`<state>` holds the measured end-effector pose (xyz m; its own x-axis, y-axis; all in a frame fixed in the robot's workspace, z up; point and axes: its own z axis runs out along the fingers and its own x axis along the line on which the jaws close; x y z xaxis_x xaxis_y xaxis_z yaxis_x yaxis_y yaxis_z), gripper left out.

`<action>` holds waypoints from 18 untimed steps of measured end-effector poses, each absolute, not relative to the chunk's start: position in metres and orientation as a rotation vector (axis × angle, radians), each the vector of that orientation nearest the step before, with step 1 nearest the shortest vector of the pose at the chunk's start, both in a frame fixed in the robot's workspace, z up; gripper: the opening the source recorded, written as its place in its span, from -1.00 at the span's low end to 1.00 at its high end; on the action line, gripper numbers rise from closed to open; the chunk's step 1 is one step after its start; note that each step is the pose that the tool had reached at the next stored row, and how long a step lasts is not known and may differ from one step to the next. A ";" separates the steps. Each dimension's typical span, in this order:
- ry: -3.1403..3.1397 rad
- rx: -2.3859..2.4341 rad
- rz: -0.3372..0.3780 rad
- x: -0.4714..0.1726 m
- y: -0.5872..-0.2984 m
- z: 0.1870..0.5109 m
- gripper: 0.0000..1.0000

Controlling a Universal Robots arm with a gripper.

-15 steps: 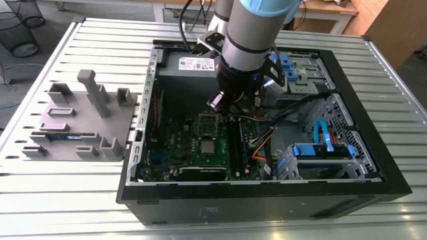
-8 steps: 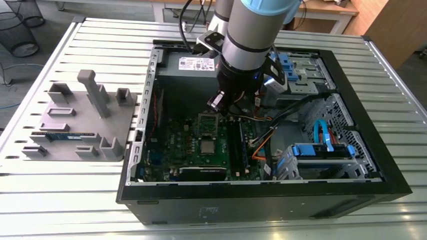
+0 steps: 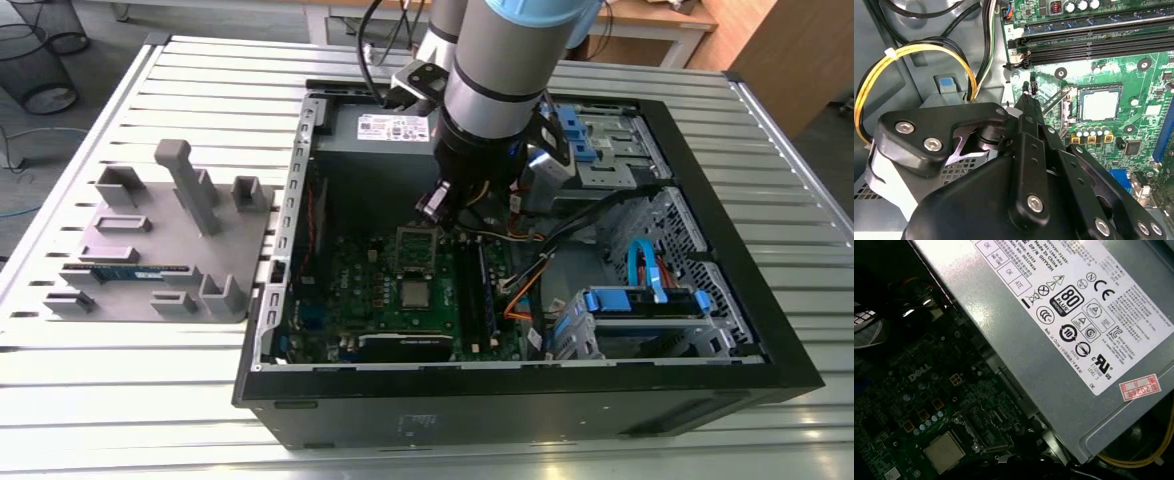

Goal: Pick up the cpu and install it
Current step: 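Close the cpu cover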

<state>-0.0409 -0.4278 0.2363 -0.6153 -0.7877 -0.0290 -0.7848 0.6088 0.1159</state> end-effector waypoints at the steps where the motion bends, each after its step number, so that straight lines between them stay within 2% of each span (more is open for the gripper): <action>1: -2.792 1.373 -0.183 -0.041 -0.428 0.236 -0.79; 18: -2.744 1.457 -0.179 -0.041 -0.427 0.239 -0.79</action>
